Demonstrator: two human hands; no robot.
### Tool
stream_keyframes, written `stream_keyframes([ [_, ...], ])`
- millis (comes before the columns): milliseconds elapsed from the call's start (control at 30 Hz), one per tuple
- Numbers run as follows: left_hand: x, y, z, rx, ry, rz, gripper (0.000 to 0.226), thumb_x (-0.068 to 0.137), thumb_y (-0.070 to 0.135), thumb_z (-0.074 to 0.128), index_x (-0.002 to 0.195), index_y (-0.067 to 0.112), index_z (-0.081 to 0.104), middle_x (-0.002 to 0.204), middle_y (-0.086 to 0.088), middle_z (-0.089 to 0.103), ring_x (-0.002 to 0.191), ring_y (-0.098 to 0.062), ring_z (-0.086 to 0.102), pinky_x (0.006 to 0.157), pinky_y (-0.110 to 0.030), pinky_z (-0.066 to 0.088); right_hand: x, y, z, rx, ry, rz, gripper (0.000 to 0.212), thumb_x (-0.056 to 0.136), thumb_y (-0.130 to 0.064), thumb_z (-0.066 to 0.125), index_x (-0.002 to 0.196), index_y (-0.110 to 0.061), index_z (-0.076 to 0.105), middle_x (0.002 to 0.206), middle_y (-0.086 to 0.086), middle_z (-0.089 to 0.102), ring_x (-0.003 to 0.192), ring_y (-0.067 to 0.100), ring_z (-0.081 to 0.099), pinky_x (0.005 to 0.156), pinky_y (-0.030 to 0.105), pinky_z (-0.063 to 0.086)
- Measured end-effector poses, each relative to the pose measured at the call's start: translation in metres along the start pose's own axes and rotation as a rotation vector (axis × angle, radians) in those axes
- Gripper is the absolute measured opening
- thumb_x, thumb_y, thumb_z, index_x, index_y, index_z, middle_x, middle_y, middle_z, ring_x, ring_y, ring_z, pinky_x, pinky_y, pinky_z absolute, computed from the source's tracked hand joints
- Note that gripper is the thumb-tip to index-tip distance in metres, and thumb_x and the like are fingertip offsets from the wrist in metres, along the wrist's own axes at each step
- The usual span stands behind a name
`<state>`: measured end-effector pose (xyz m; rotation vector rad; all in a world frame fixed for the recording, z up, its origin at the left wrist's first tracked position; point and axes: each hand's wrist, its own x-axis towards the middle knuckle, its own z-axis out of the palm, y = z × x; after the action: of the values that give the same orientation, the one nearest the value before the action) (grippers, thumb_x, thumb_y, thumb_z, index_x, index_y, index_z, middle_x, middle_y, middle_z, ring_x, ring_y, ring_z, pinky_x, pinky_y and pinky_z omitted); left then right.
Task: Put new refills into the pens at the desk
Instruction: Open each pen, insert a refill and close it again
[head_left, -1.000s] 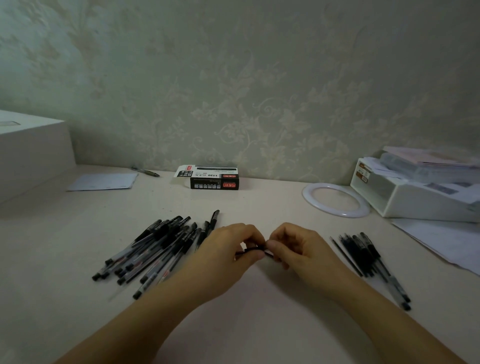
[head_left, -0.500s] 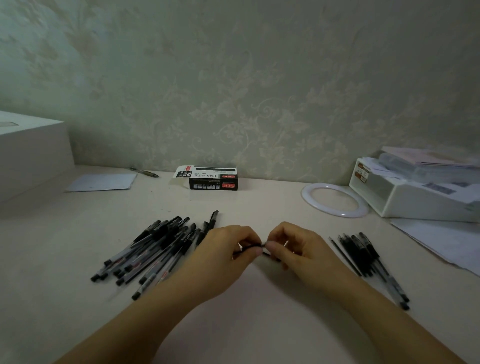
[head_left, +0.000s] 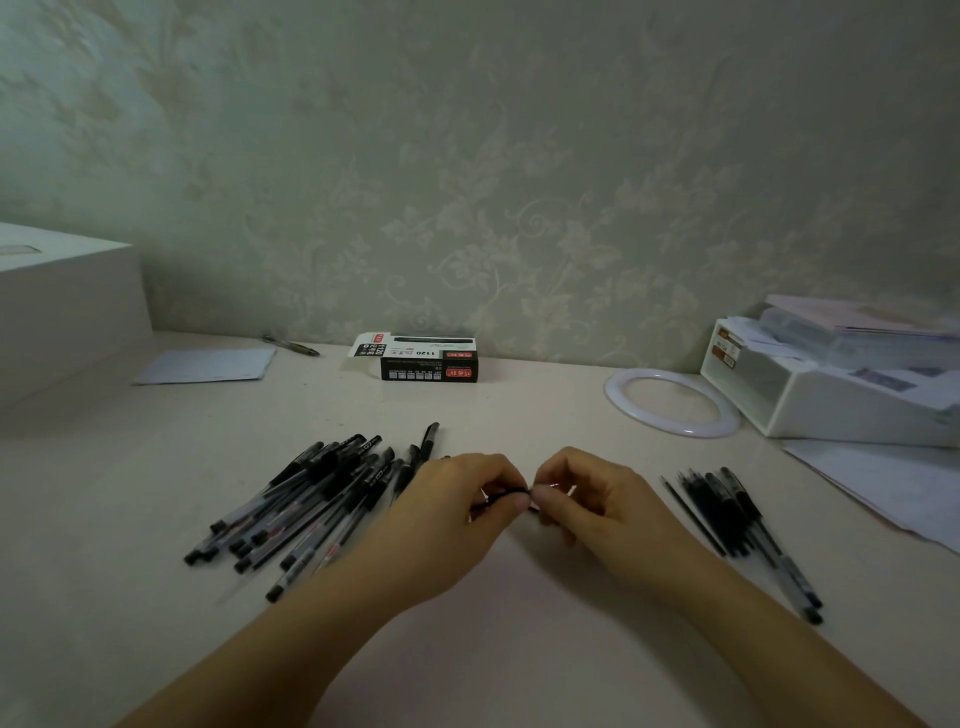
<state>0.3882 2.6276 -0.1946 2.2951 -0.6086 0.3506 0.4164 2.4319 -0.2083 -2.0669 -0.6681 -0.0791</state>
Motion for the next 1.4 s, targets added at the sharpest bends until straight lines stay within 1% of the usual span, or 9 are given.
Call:
stream_keyframes([
  [200, 0.000, 0.002, 0.000, 0.020, -0.029, 0.021, 0.020, 0.097, 0.027, 0.050, 0.107, 0.024, 0.067, 0.089, 0.012, 0.065, 0.085, -0.001, 0.058, 0.075, -0.018, 0.046, 0.000, -0.002, -0.001, 0.041, 0.033, 0.014, 0.022, 0.097, -0.039, 0.055, 0.079, -0.028, 0.063, 0.068, -0.003, 0.065, 0.061, 0.007, 0.060, 0.061, 0.021, 0.050],
  [300, 0.001, 0.001, 0.000, 0.012, -0.026, 0.020, 0.019, 0.097, 0.025, 0.052, 0.110, 0.026, 0.066, 0.095, 0.013, 0.064, 0.087, 0.002, 0.057, 0.074, -0.011, 0.043, 0.000, -0.001, -0.002, 0.022, 0.037, 0.004, 0.014, 0.096, -0.035, 0.057, 0.083, -0.032, 0.062, 0.074, -0.006, 0.067, 0.063, 0.009, 0.063, 0.062, 0.021, 0.051],
  [467, 0.000, 0.004, -0.001, -0.017, 0.024, 0.046, 0.011, 0.094, 0.020, 0.059, 0.100, 0.022, 0.068, 0.083, 0.017, 0.061, 0.069, 0.014, 0.053, 0.062, -0.001, 0.036, -0.001, -0.002, -0.002, -0.057, 0.022, -0.044, 0.020, 0.099, -0.039, 0.050, 0.080, -0.033, 0.056, 0.069, -0.006, 0.062, 0.059, 0.004, 0.057, 0.060, 0.018, 0.047],
  [567, 0.001, 0.004, -0.003, 0.010, 0.064, 0.074, 0.008, 0.091, 0.020, 0.064, 0.096, 0.023, 0.070, 0.085, 0.013, 0.064, 0.074, 0.007, 0.055, 0.065, -0.002, 0.037, -0.001, -0.003, 0.000, -0.012, 0.005, -0.022, 0.030, 0.095, -0.050, 0.044, 0.079, -0.027, 0.054, 0.067, -0.004, 0.057, 0.059, 0.006, 0.051, 0.059, 0.022, 0.044],
  [700, 0.002, 0.003, -0.003, 0.022, 0.104, 0.060, 0.006, 0.088, 0.020, 0.067, 0.092, 0.024, 0.070, 0.083, 0.012, 0.064, 0.077, 0.003, 0.055, 0.066, -0.002, 0.037, -0.001, -0.001, 0.004, -0.007, 0.041, 0.014, 0.033, 0.097, -0.048, 0.043, 0.077, -0.027, 0.057, 0.070, -0.004, 0.062, 0.063, 0.008, 0.056, 0.064, 0.029, 0.049],
  [833, 0.002, -0.004, -0.003, 0.045, 0.160, -0.044, 0.007, 0.089, 0.023, 0.065, 0.093, 0.028, 0.068, 0.084, 0.015, 0.062, 0.081, 0.003, 0.056, 0.069, -0.003, 0.040, 0.000, 0.005, 0.002, -0.303, 0.180, 0.050, 0.039, 0.097, -0.052, 0.038, 0.079, -0.029, 0.063, 0.078, -0.008, 0.061, 0.075, 0.008, 0.056, 0.069, 0.027, 0.046],
  [967, 0.001, -0.009, -0.003, 0.050, 0.172, -0.099, 0.006, 0.089, 0.024, 0.064, 0.090, 0.027, 0.070, 0.072, 0.015, 0.057, 0.075, 0.008, 0.054, 0.063, -0.001, 0.037, 0.000, 0.010, 0.003, -0.599, 0.081, 0.067, 0.024, 0.088, -0.053, 0.061, 0.097, -0.031, 0.067, 0.095, -0.015, 0.050, 0.091, 0.006, 0.045, 0.077, 0.020, 0.039],
  [1133, 0.001, -0.014, -0.003, 0.083, 0.090, -0.117, 0.007, 0.088, 0.028, 0.064, 0.093, 0.030, 0.069, 0.082, 0.020, 0.060, 0.085, 0.009, 0.053, 0.069, 0.000, 0.039, -0.002, 0.008, 0.005, -0.542, 0.067, 0.023, 0.004, 0.094, -0.035, 0.061, 0.093, -0.032, 0.058, 0.097, -0.017, 0.049, 0.094, 0.004, 0.044, 0.077, 0.014, 0.038],
  [1400, 0.001, -0.013, -0.005, 0.078, 0.030, -0.115, 0.007, 0.088, 0.028, 0.065, 0.090, 0.034, 0.068, 0.081, 0.019, 0.060, 0.079, 0.008, 0.055, 0.067, -0.003, 0.040, 0.000, 0.003, -0.001, -0.226, 0.134, -0.003, 0.015, 0.090, -0.020, 0.068, 0.091, -0.035, 0.064, 0.086, -0.020, 0.065, 0.085, 0.002, 0.059, 0.069, 0.010, 0.043],
])
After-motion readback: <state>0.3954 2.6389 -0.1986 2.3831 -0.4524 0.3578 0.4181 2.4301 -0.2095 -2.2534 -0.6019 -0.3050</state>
